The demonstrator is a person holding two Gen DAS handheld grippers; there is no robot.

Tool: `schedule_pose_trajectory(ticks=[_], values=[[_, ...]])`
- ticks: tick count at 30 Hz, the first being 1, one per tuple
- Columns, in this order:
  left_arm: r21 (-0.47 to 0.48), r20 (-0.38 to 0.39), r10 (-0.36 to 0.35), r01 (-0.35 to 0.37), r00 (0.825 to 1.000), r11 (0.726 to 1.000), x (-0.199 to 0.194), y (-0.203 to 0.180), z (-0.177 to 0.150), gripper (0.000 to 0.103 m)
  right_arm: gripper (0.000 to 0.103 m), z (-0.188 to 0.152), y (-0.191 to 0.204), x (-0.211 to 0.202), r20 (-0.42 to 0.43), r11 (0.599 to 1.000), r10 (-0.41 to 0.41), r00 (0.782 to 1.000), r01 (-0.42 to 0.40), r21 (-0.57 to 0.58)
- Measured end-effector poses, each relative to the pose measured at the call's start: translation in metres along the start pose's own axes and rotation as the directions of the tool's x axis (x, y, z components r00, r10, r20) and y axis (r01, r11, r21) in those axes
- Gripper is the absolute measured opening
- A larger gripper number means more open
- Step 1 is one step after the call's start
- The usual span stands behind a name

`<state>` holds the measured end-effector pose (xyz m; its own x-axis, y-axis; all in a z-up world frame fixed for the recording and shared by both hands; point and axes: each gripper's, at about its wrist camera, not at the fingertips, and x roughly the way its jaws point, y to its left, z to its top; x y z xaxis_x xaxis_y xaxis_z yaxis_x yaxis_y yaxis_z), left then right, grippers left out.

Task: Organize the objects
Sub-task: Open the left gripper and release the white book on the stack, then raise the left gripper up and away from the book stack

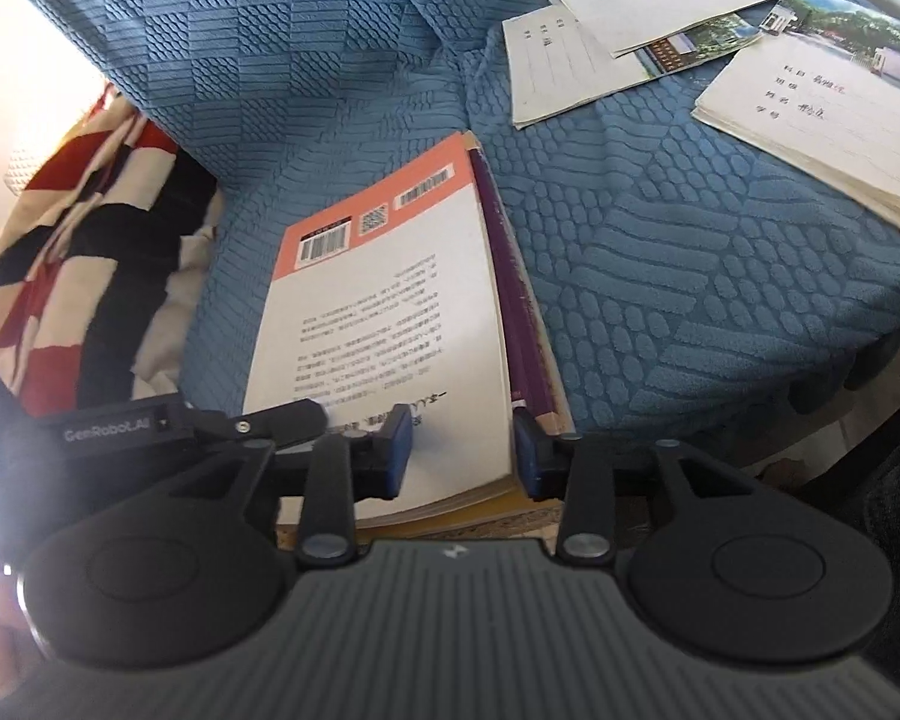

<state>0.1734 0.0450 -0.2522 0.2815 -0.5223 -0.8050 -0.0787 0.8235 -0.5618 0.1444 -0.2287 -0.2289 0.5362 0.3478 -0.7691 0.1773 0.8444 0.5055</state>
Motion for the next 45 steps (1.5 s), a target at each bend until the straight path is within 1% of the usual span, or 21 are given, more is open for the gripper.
schedule_pose_trajectory(ticks=[1,2,3,4,6,7,10,14,17,21,23,25,28,32,36,41,44,45], values=[[0.009,-0.003,0.005,-0.005,1.0,1.0,-0.001,-0.002,0.0,0.052,0.041,0.001,0.0,0.0,-0.006,1.0,-0.014,1.0,0.014,-0.003],[0.014,-0.006,0.013,-0.013,1.0,1.0,-0.003,-0.004,0.0,0.057,0.041,0.001,0.0,-0.001,-0.015,1.0,-0.024,1.0,0.024,0.001],[0.02,-0.005,0.03,-0.03,1.0,0.999,-0.006,-0.006,-0.001,0.064,0.041,0.002,-0.002,-0.002,-0.023,0.999,-0.031,0.999,0.031,0.008],[0.034,0.004,0.053,-0.053,0.999,0.998,-0.009,-0.009,-0.001,0.069,0.041,0.002,-0.003,-0.003,-0.028,0.999,-0.035,0.999,0.036,0.014],[0.054,0.026,0.075,-0.076,0.997,0.996,-0.015,-0.014,-0.002,0.069,0.041,0.003,-0.004,-0.008,-0.033,0.999,-0.046,0.998,0.047,0.025],[0.044,0.063,0.071,-0.074,0.995,0.996,-0.021,-0.016,-0.003,0.069,0.041,0.004,-0.005,-0.011,-0.033,0.998,-0.052,0.998,0.053,0.027],[0.07,0.103,0.077,-0.085,0.992,0.994,-0.041,-0.029,-0.003,0.07,0.041,0.008,-0.002,-0.025,-0.013,0.998,-0.058,0.998,0.058,0.015],[0.121,0.172,0.073,-0.094,0.982,0.988,-0.069,-0.051,-0.001,0.07,0.041,0.019,0.009,-0.05,0.038,0.998,-0.051,0.998,0.052,-0.024],[0.168,0.223,0.063,-0.102,0.973,0.981,-0.092,-0.07,0.002,0.071,0.041,0.03,0.023,-0.076,0.101,0.996,-0.043,0.994,0.051,-0.072],[0.219,0.274,0.035,-0.098,0.961,0.971,-0.12,-0.097,0.003,0.071,0.042,0.043,0.038,-0.107,0.153,0.994,0.009,0.988,0.009,-0.113],[0.234,0.288,0.02,-0.09,0.957,0.968,-0.132,-0.108,0.003,0.071,0.042,0.047,0.044,-0.119,0.174,0.991,0.028,0.984,-0.005,-0.13],[0.256,0.299,-0.003,-0.077,0.954,0.964,-0.142,-0.12,0.001,0.075,0.042,0.049,0.049,-0.131,0.195,0.99,0.033,0.98,-0.004,-0.144],[0.283,0.302,-0.022,-0.068,0.953,0.957,-0.153,-0.137,-0.003,0.076,0.042,0.05,0.053,-0.148,0.229,0.986,0.023,0.973,0.016,-0.167],[0.318,0.331,-0.046,-0.066,0.943,0.946,-0.169,-0.155,-0.013,0.078,0.042,0.048,0.055,-0.165,0.248,0.98,0.018,0.969,0.032,-0.196],[0.349,0.348,-0.072,-0.058,0.935,0.935,-0.183,-0.168,-0.024,0.079,0.042,0.042,0.055,-0.183,0.264,0.979,0.008,0.964,0.046,-0.198],[0.367,0.364,-0.071,-0.073,0.929,0.927,-0.192,-0.177,-0.041,0.08,0.042,0.03,0.054,-0.201,0.283,0.977,0.001,0.959,0.059,-0.205],[0.377,0.377,-0.059,-0.095,0.924,0.922,-0.193,-0.182,-0.053,0.082,0.042,0.022,0.053,-0.21,0.296,0.976,-0.006,0.955,0.07,-0.207],[0.378,0.378,-0.064,-0.092,0.924,0.921,-0.193,-0.183,-0.056,0.084,0.042,0.019,0.052,-0.212,0.297,0.976,-0.006,0.955,0.07,-0.205]])
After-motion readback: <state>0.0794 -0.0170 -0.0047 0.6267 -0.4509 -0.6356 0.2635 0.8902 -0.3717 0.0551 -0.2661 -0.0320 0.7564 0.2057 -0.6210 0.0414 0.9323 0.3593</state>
